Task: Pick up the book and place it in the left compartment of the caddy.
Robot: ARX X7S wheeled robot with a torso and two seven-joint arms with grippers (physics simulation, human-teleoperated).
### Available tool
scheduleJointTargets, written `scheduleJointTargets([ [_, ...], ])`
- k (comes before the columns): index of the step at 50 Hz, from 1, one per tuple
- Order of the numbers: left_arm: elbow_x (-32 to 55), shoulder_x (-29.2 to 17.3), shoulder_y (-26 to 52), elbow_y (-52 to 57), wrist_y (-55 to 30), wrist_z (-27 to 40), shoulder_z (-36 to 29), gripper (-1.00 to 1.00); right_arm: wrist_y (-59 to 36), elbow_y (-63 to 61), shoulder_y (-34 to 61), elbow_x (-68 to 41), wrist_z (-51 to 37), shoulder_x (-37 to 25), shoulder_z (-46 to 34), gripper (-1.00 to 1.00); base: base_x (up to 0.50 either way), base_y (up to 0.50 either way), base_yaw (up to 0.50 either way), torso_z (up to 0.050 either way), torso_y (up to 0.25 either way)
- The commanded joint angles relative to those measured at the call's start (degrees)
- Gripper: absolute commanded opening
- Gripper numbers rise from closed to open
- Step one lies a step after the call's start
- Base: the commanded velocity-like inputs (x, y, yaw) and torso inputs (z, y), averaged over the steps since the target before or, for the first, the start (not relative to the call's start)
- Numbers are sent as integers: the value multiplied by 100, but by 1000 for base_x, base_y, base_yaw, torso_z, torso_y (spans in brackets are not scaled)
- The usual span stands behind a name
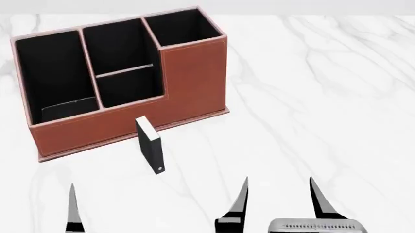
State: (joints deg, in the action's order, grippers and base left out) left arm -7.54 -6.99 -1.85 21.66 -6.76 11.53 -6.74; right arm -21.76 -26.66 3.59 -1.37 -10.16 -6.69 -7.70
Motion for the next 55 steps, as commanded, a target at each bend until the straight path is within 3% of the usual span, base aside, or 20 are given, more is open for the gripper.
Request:
scheduleJointTargets([
  [1,49,-55,134,941,-734,-48,23,100,-562,-683,244,-76,-89,-75,7,100,0,0,0,0,0],
  [7,316,-55,226,1220,-1066,-173,75,100,-674,-842,337,-115,-117,-94,-28,100,0,0,0,0,0],
  [8,47,-94,221,1223,-957,-37,-4,100,-705,-879,367,-117,-117,-101,-40,100,0,0,0,0,0],
  [30,180,-182,323,1193,-1082,80,-24,100,-542,-889,475,-347,-165,-153,-61,100,18,0,0,0,0],
  [55,249,-291,278,1173,-1026,233,-68,100,-476,-851,475,-424,-296,-248,-159,100,481,0,0,0,0],
])
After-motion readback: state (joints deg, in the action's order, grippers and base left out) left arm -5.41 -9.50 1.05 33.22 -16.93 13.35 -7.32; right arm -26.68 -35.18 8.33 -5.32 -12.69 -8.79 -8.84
